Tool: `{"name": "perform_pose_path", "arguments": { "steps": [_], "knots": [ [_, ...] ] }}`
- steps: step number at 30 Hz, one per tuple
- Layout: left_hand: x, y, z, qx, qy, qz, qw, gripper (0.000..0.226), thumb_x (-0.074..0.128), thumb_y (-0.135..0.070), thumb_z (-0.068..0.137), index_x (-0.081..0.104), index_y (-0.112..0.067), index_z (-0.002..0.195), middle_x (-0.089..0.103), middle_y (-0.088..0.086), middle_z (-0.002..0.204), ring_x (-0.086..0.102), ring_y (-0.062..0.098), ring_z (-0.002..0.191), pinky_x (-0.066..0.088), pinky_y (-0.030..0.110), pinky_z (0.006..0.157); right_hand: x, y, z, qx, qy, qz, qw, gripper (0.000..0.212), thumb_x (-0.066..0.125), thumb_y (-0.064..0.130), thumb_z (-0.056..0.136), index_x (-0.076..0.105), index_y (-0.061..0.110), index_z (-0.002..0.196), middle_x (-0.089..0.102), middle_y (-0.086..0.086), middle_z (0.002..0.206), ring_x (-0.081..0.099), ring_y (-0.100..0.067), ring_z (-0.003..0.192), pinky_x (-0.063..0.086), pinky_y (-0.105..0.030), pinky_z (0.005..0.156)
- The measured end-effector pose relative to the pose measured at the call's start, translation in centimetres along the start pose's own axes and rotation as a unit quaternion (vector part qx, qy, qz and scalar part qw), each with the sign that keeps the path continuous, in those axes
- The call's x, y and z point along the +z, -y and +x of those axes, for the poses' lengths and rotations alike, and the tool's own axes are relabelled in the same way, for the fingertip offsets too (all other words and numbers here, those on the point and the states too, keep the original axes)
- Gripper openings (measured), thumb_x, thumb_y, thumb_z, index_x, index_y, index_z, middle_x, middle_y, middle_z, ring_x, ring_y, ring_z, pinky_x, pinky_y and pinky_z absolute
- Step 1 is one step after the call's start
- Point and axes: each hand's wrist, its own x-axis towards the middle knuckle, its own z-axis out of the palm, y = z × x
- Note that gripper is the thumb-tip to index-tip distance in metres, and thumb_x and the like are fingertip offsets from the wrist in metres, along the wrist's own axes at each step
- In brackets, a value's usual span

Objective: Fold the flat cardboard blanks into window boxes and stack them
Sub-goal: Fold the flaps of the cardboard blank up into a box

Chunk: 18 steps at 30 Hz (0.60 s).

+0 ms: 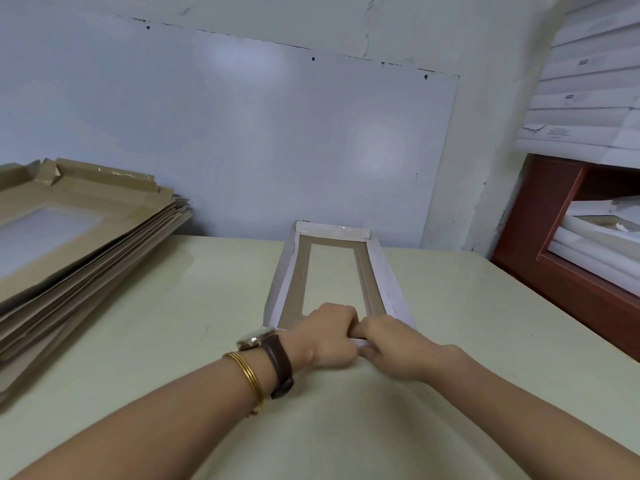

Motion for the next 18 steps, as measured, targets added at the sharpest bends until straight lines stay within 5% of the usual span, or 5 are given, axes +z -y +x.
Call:
{"name": "perform_pose_path", "arguments": {
  "steps": [3, 7, 12, 18],
  "knots": [
    [-2.0, 0.9, 0.4, -0.011, -0.059, 0.008, 0.998, 0.008, 0.058, -0.012, 0.084, 0.06, -0.018, 0.09, 0.061, 0.001, 0.098, 0.052, 0.015, 0.085, 0.039, 0.018, 0.067, 0.4, -0.2, -0.1, -0.002, -0.004, -0.052, 0.999, 0.016, 0.044, 0.009, 0.093, 0.055, 0.02, 0.096, 0.05, -0.005, 0.091, 0.05, -0.027, 0.087, 0.044, -0.039, 0.076],
    [-5.0, 3.7, 0.3, -0.1, -0.187, 0.126, 0.969, 0.024, 0.052, -0.007, 0.082, 0.063, -0.012, 0.103, 0.051, 0.008, 0.111, 0.05, 0.028, 0.106, 0.047, 0.035, 0.086, 0.9, 0.3, 0.1, 0.013, -0.008, -0.078, 0.997, 0.018, 0.038, 0.004, 0.091, 0.037, 0.021, 0.086, 0.045, -0.003, 0.093, 0.049, -0.028, 0.087, 0.044, -0.039, 0.075],
    [-6.2, 6.7, 0.5, -0.192, -0.12, 0.164, 0.96, 0.024, 0.053, -0.005, 0.08, 0.064, -0.008, 0.102, 0.052, 0.012, 0.11, 0.056, 0.031, 0.099, 0.051, 0.035, 0.084, 1.9, 2.1, 1.2, -0.002, -0.023, -0.043, 0.999, 0.025, 0.038, -0.002, 0.082, 0.044, 0.019, 0.094, 0.04, -0.002, 0.092, 0.045, -0.027, 0.09, 0.042, -0.037, 0.071],
    [-5.6, 7.7, 0.9, -0.231, -0.076, 0.176, 0.954, 0.02, 0.072, -0.009, 0.069, 0.057, -0.014, 0.08, 0.06, 0.008, 0.096, 0.064, 0.03, 0.087, 0.049, 0.029, 0.064, 3.0, 4.8, 3.4, -0.033, -0.073, -0.033, 0.996, 0.027, 0.045, 0.013, 0.091, 0.055, 0.013, 0.116, 0.041, 0.0, 0.09, 0.049, -0.026, 0.095, 0.037, -0.034, 0.07]
  ]
}}
